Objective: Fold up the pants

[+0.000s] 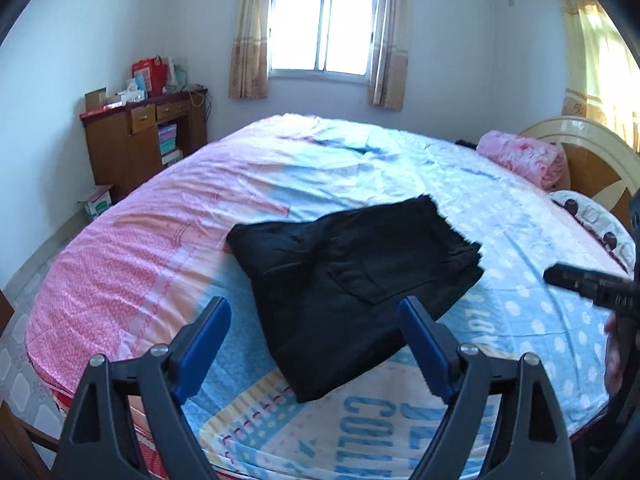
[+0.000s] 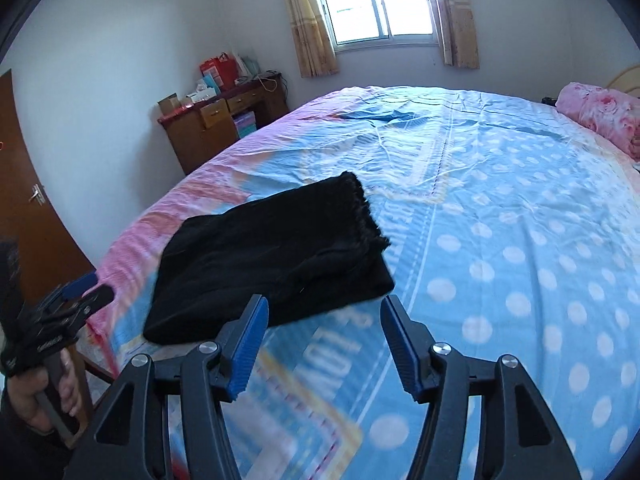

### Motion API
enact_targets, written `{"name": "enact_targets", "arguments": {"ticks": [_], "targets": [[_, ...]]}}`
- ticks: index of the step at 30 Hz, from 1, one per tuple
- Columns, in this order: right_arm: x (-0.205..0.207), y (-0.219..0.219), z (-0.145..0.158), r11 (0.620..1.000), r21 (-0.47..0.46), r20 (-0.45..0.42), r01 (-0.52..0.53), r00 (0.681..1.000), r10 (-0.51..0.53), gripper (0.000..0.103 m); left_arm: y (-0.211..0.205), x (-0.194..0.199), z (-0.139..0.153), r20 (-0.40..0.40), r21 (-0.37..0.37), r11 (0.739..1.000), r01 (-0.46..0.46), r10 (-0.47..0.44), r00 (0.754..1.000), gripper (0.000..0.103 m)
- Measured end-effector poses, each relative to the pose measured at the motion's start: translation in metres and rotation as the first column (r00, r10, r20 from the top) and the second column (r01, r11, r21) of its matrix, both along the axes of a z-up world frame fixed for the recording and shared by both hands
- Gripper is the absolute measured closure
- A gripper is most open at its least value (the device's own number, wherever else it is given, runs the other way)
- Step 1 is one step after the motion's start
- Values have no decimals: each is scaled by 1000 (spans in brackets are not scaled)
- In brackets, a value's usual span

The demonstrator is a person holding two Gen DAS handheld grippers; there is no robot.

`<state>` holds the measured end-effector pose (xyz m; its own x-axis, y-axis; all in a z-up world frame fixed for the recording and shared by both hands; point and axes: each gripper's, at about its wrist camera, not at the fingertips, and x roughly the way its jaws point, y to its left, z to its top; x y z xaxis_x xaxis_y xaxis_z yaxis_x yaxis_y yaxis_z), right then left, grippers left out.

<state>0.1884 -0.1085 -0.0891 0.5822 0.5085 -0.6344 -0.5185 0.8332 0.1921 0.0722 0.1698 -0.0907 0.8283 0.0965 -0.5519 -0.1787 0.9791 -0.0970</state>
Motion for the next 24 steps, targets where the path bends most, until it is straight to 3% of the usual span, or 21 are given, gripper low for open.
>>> {"name": "enact_targets", "arguments": {"ticks": [16,20,24], "targets": [[-47,-11,27,999,14,114,37,993,-39,42,-23,-8,12,30,9,999,43,-43,999,13],[-53,-9,31,999,18,129,34,991,-36,42,-26,-11,16,49,19,999,39,-40,998,2],[-59,-10,37,999,31,150,30,988,-35,35,-28,-12,16,49,17,998,52,-53,997,2]]}}
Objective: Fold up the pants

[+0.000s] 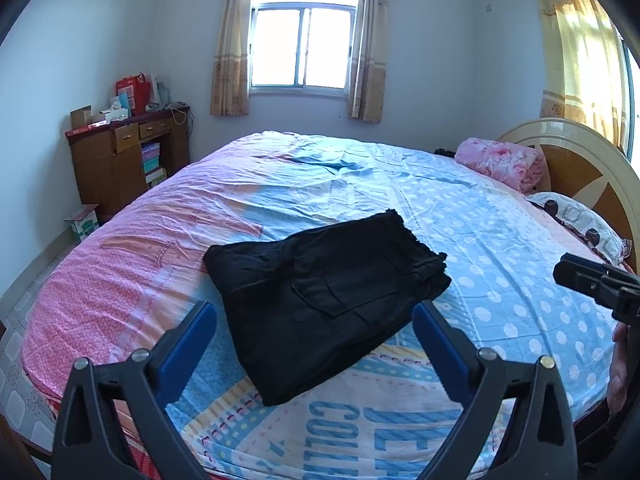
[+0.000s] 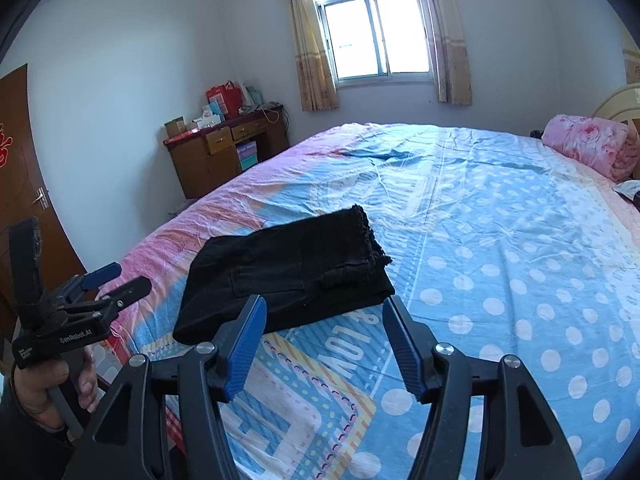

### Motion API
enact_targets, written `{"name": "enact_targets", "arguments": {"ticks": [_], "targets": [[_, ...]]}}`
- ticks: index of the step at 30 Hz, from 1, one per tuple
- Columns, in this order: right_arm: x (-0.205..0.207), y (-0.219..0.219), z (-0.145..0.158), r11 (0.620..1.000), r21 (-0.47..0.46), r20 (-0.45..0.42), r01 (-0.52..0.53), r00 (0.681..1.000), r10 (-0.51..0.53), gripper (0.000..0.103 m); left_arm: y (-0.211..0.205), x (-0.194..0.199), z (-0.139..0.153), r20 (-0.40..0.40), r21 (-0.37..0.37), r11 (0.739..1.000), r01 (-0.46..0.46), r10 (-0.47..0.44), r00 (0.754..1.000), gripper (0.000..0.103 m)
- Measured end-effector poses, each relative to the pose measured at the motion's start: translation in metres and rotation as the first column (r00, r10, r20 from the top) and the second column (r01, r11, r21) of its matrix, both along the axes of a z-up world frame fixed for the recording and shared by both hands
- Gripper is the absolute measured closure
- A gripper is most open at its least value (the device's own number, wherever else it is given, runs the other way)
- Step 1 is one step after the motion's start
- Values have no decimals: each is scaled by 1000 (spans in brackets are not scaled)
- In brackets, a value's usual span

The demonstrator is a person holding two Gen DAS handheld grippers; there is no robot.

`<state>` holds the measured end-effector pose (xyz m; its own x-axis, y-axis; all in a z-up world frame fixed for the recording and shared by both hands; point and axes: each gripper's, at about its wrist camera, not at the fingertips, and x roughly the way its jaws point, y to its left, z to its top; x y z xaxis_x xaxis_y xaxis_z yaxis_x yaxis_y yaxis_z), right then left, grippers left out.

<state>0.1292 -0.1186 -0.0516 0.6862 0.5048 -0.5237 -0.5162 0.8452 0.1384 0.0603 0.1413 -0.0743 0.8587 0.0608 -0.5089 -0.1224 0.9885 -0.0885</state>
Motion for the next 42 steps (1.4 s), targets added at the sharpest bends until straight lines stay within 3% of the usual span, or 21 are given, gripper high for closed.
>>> {"name": "enact_targets", "arguments": {"ticks": [42], "targets": [[-4,9,5,1000,-4,20,-20,1000,20,34,7,2,-6,-54,11,998,-58,58,997,0]]}}
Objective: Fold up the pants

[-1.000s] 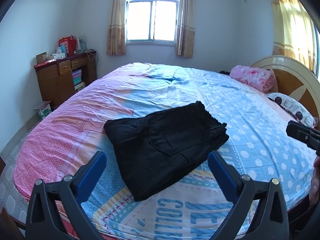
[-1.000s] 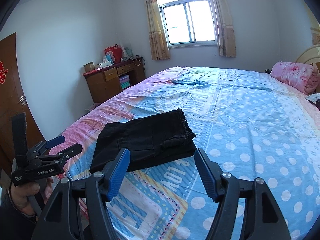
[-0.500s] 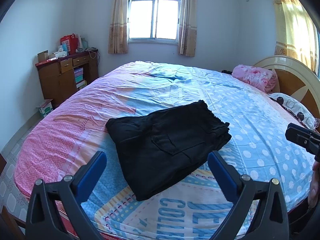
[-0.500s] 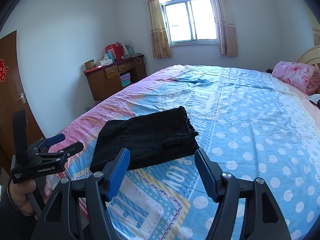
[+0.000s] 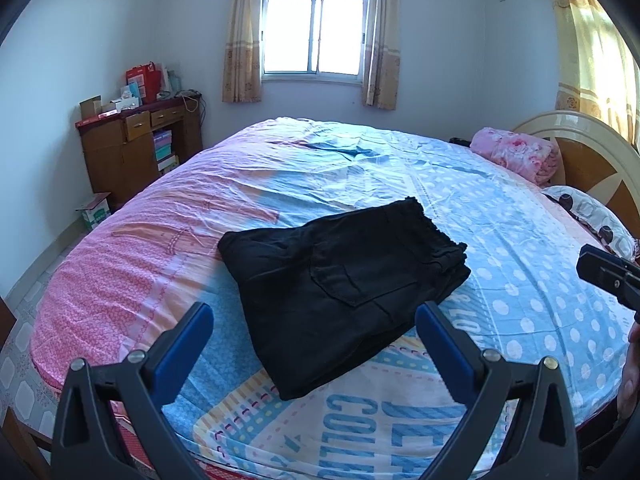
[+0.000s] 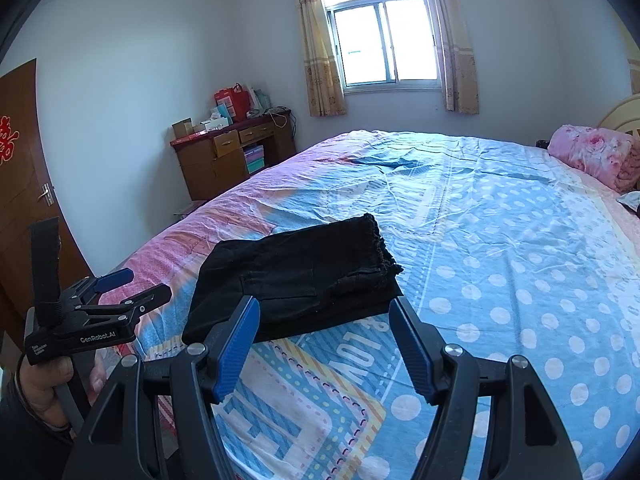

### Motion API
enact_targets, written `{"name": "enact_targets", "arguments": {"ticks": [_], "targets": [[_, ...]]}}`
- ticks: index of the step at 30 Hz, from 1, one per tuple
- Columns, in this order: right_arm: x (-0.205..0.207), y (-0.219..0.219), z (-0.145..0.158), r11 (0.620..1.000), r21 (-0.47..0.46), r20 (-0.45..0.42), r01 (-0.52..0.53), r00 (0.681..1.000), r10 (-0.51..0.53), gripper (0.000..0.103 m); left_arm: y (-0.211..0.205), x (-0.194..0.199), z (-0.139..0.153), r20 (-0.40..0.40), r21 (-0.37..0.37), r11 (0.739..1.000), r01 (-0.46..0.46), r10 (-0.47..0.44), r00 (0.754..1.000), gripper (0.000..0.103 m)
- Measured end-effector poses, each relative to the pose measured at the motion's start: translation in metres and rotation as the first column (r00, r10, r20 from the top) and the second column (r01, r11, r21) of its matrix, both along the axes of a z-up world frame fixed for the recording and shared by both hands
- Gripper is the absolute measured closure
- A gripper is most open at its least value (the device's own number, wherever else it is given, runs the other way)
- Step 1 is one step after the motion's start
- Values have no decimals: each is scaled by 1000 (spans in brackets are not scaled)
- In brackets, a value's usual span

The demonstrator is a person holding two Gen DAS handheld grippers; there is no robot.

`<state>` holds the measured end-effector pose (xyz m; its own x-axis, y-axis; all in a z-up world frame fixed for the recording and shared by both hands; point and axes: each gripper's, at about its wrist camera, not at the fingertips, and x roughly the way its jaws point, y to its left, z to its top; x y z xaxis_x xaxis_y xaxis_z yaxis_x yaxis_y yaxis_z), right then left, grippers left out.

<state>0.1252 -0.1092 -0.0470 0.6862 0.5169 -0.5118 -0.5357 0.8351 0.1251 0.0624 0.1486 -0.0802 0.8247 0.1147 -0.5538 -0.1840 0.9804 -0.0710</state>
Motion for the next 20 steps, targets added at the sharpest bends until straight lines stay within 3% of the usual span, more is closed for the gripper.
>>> {"name": "enact_targets", "arguments": {"ticks": [20], "targets": [[2,10,-4,1000,-11,-3,-13,1000,13,34,-2,3,-6,-13,40,999,4,-3,1000,0]]}}
